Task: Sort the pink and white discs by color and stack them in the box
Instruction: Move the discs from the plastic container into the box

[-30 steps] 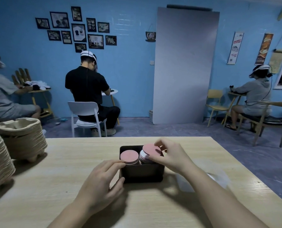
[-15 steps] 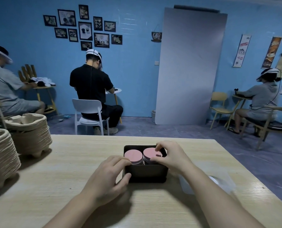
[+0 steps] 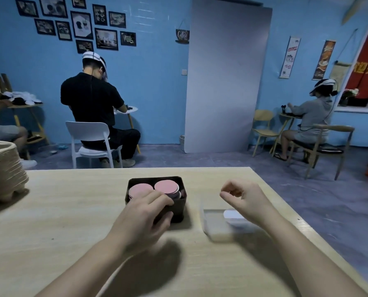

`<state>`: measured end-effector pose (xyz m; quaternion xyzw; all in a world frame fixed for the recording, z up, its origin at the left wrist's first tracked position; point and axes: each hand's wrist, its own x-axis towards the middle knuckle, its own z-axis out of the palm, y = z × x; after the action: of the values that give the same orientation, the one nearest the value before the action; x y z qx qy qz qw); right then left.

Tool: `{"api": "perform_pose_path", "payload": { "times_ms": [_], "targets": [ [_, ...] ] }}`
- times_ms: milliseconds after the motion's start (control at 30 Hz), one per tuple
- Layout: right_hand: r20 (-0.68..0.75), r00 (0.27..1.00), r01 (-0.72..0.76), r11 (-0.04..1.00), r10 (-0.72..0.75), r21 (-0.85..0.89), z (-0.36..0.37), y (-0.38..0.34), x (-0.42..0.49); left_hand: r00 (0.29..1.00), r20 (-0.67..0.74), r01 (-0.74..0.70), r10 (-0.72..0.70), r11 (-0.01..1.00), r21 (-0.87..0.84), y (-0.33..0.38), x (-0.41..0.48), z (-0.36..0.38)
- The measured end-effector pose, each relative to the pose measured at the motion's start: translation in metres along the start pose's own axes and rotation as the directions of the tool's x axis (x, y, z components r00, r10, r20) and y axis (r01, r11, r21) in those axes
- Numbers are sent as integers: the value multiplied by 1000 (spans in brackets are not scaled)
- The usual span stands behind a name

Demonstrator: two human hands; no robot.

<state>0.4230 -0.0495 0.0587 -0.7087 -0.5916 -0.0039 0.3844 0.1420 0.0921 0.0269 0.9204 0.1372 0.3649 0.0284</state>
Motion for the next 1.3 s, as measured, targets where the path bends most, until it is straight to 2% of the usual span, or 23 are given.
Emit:
{"api": "perform_pose_path", "payload": {
  "times_ms": [133,233,333,433,500,600,667,833,1033,1100,1200,1300],
  "targets": [
    [145,980,-110,981,134,-162,-20,36,-13,989,102,-104,109,993,-59,40,18,42],
    [220,952,-135,938,212,-319,-23,51,-15,980,156,-119,126,992,-52,54,27,66],
    [194,940,-173,884,280,-435,-21,55,-10,975,186,-112,121,992,-58,58,30,78],
    [155,943,-149,789,296,-595,-15,44,0,972,204,-105,119,991,-81,55,27,82],
    [155,930,-164,751,335,-639,-11,35,4,972,204,-104,120,991,-86,54,26,81],
    [237,833,-312,777,501,-547,-7,34,7,971,201,-119,131,990,-73,54,25,82],
    [301,772,-375,784,559,-494,-7,33,11,970,203,-122,133,990,-66,54,25,83],
    [333,707,-369,727,624,-579,-5,20,20,971,203,-110,125,990,-84,54,24,82],
    [334,694,-341,700,637,-628,0,19,23,973,191,-115,127,991,-71,54,24,84],
    [328,713,-339,715,619,-612,-1,20,21,973,193,-111,124,991,-75,55,24,83],
    [309,756,-367,765,577,-529,-3,24,14,975,182,-119,131,990,-76,55,24,82],
    [280,803,-421,834,526,-358,-4,34,7,972,195,-122,135,990,-74,55,25,79]
  ]
}}
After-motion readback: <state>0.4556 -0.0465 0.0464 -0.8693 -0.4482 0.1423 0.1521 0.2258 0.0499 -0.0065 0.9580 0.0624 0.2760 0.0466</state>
